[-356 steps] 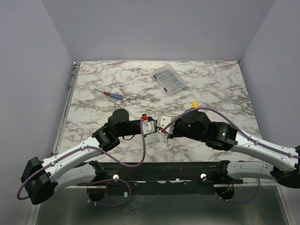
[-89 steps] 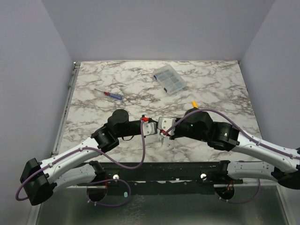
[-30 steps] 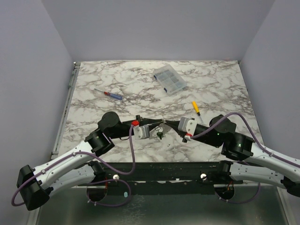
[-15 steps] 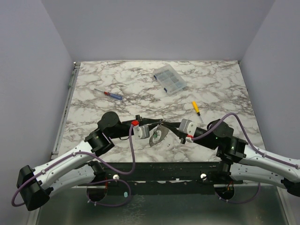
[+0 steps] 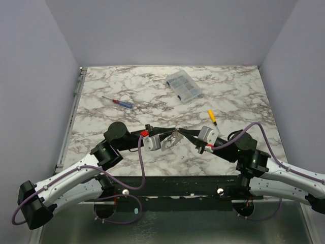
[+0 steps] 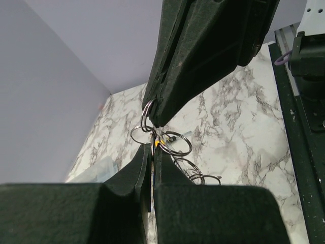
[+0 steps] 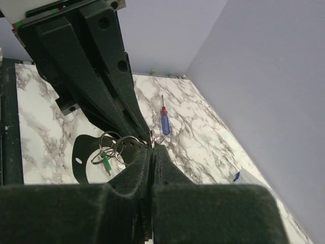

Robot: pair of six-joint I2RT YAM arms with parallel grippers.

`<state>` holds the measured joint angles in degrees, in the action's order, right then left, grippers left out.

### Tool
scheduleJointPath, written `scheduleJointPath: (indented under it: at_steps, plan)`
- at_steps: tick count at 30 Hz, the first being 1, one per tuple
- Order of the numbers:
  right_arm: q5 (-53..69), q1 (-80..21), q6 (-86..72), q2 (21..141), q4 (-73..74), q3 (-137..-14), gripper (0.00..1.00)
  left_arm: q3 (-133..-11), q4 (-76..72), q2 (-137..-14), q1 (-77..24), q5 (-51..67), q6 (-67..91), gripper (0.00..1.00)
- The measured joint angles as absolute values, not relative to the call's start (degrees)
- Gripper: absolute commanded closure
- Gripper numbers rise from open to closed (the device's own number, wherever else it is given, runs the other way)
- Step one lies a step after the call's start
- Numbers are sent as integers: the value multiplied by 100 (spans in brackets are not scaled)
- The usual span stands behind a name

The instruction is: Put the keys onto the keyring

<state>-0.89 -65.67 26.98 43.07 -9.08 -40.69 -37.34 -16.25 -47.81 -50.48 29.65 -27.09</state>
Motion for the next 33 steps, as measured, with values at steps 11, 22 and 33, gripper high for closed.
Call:
scheduleJointPath:
  at_steps: [11, 22, 33]
  plan:
    - [-694, -6567, 2703, 4289, -766, -3999, 99, -3719, -1625, -4779, -5048, 2908, -2711, 100]
    - [-836, -6567, 2703, 4536, -491, -4001, 99, -3704, -1616, -4779, -5048, 2899, -2727, 100]
    - [-832, -6567, 2703, 4536, -246, -4082, 99, -3704, -1551, -4779, -5050, 2875, -2753, 100]
